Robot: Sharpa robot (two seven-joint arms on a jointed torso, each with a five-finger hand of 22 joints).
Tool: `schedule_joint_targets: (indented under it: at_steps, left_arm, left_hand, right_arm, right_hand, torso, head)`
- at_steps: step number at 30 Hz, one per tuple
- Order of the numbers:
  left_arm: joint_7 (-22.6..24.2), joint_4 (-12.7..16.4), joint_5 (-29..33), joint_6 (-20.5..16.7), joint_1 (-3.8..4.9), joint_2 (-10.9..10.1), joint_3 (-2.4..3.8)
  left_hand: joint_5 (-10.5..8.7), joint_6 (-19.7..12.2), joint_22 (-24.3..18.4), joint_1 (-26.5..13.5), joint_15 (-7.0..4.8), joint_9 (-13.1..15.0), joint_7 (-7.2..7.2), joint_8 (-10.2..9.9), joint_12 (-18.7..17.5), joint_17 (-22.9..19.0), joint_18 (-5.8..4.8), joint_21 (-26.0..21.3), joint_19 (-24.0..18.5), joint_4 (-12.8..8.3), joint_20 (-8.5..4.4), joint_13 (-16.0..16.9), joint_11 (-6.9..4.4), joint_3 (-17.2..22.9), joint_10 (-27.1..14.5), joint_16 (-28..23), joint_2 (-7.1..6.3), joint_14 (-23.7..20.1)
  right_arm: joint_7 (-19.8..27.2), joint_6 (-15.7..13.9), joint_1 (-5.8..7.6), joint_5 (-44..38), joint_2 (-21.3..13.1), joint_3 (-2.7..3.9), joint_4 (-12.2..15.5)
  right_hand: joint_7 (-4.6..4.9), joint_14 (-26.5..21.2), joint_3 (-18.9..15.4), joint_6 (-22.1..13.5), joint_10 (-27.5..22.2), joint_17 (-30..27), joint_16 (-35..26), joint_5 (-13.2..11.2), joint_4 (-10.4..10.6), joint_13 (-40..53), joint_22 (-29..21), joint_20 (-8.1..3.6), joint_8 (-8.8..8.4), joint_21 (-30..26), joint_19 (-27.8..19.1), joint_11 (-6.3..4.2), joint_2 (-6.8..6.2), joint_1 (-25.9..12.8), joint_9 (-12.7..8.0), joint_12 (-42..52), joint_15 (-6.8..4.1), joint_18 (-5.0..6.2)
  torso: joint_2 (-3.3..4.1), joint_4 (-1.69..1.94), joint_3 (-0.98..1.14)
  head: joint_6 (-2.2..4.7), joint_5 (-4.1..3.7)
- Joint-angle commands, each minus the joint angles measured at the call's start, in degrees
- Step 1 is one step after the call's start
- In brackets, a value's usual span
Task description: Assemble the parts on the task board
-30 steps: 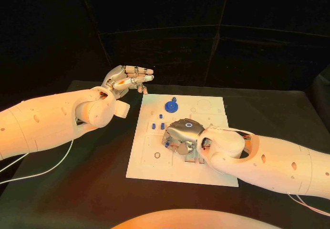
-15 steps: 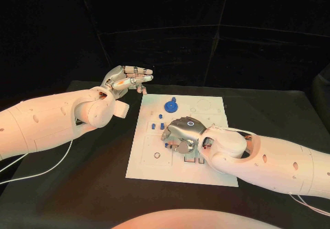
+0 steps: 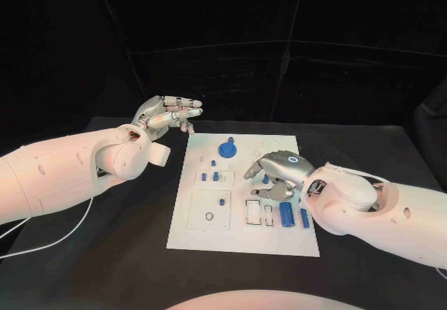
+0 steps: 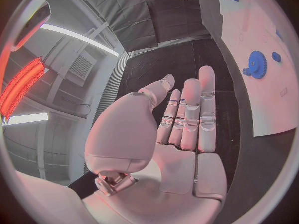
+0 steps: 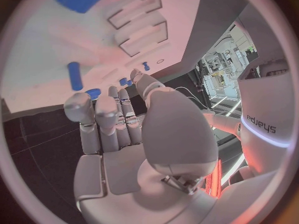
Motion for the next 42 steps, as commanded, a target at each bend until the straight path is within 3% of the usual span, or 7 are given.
schedule_joint_targets:
  at_steps: [1, 5, 15, 25, 39, 42]
  left_arm:
    - [0.12, 0.00, 0.24, 0.84, 0.06, 0.05, 0.04]
    - [0.10, -0.05, 0.24, 0.92, 0.05, 0.13, 0.03]
    - [0.00, -0.13, 0.24, 1.08, 0.02, 0.27, 0.01]
    - [-0.06, -0.13, 0.24, 1.12, 0.02, 0.24, 0.00]
    - [-0.10, -0.23, 0.24, 1.18, 0.02, 0.27, -0.01]
    - [-0.13, -0.23, 0.24, 1.20, 0.02, 0.28, -0.01]
  left_hand:
    - [0.05, -0.24, -0.09, 0.02, -0.06, -0.09, 0.34, 0.28, 0.24, -0.10, 0.78, -0.37, -0.39, 0.02, -0.11, -0.07, -0.15, -0.47, -0.36, -0.23, 0.29, -0.32]
    - [0.05, -0.24, -0.09, 0.02, -0.06, -0.09, 0.34, 0.28, 0.24, -0.10, 0.78, -0.37, -0.39, 0.02, -0.11, -0.07, -0.15, -0.47, -0.36, -0.23, 0.29, -0.32]
    - [0.05, -0.24, -0.09, 0.02, -0.06, -0.09, 0.34, 0.28, 0.24, -0.10, 0.78, -0.37, -0.39, 0.02, -0.11, -0.07, -0.15, -0.47, -0.36, -0.23, 0.29, -0.32]
    - [0.05, -0.24, -0.09, 0.02, -0.06, -0.09, 0.34, 0.28, 0.24, -0.10, 0.78, -0.37, -0.39, 0.02, -0.11, -0.07, -0.15, -0.47, -0.36, -0.23, 0.29, -0.32]
    - [0.05, -0.28, -0.15, 0.07, -0.03, -0.09, 0.35, 0.32, 0.33, -0.19, 0.78, -0.45, -0.41, -0.03, -0.09, -0.07, -0.12, -0.55, -0.53, -0.21, 0.36, -0.38]
    - [0.05, -0.28, -0.15, 0.07, -0.03, -0.09, 0.35, 0.32, 0.33, -0.19, 0.78, -0.45, -0.41, -0.03, -0.09, -0.07, -0.12, -0.55, -0.53, -0.21, 0.36, -0.38]
  right_arm:
    - [-3.17, 2.20, 1.32, 2.30, -1.57, 0.04, 0.23]
    - [-4.35, 4.07, 2.22, 1.83, -2.82, 0.06, -0.50]
    - [-5.13, 7.64, 2.72, 1.43, -2.47, 0.05, -2.40]
    - [-4.36, 10.27, 2.74, 1.36, -0.60, 0.03, -3.68]
    - [-3.38, 11.14, 2.72, 1.50, 0.71, 0.01, -4.55]
    - [-3.54, 10.89, 2.72, 1.47, 0.73, 0.01, -4.59]
  right_hand:
    - [-0.32, -0.52, -3.23, -1.26, -1.05, -0.98, -0.75, 0.36, 0.44, 0.01, -0.95, -0.12, -0.09, -0.82, -0.68, 0.06, 0.31, -0.30, -0.01, 0.61, -0.26, 1.25]
    - [0.01, -0.90, -9.15, -2.01, -2.75, -2.23, -1.47, 0.58, 1.74, 0.03, -2.34, 0.10, 0.02, -2.01, -1.32, 0.36, 1.24, 1.69, 0.09, 1.51, -0.08, 1.47]
    - [-0.20, -0.61, -10.66, -0.96, -2.36, -2.50, -1.38, 0.58, 2.54, 0.13, -2.40, -0.04, 0.26, -2.21, -0.91, 0.04, 3.41, 4.63, 0.20, 3.31, -0.24, 1.48]
    - [-0.89, 0.35, -7.57, 1.23, 3.66, -1.18, -0.26, -1.38, 2.82, -0.14, 1.10, -1.04, 0.32, 0.18, 1.94, -1.36, 5.93, 6.68, 0.18, 5.00, -1.41, 0.75]
    - [-0.99, 1.48, -2.86, 3.48, 8.65, 2.64, 3.01, -1.98, 3.24, -0.10, 5.15, -1.75, 0.47, 3.00, 4.48, -2.13, 5.85, 7.52, 0.25, 3.01, -2.07, -0.06]
    - [-1.16, 1.78, -1.02, 5.04, 10.48, 3.87, 4.11, -3.81, 2.72, 0.03, 6.63, -1.97, 0.98, 4.03, 5.35, -2.37, 6.29, 8.34, 0.44, 2.83, -2.34, -0.34]
  torso:
    - [-0.01, 0.02, -0.02]
    - [-0.07, 0.03, 0.02]
    - [0.06, 0.08, -0.02]
    - [0.09, 0.05, -0.02]
    - [0.05, -0.03, 0.01]
    - [0.06, -0.01, -0.01]
  head:
    - [0.50, -0.66]
    - [0.83, -0.77]
    - [1.02, -0.76]
    - [0.71, -0.77]
    - [0.35, -0.57]
    - [0.30, -0.57]
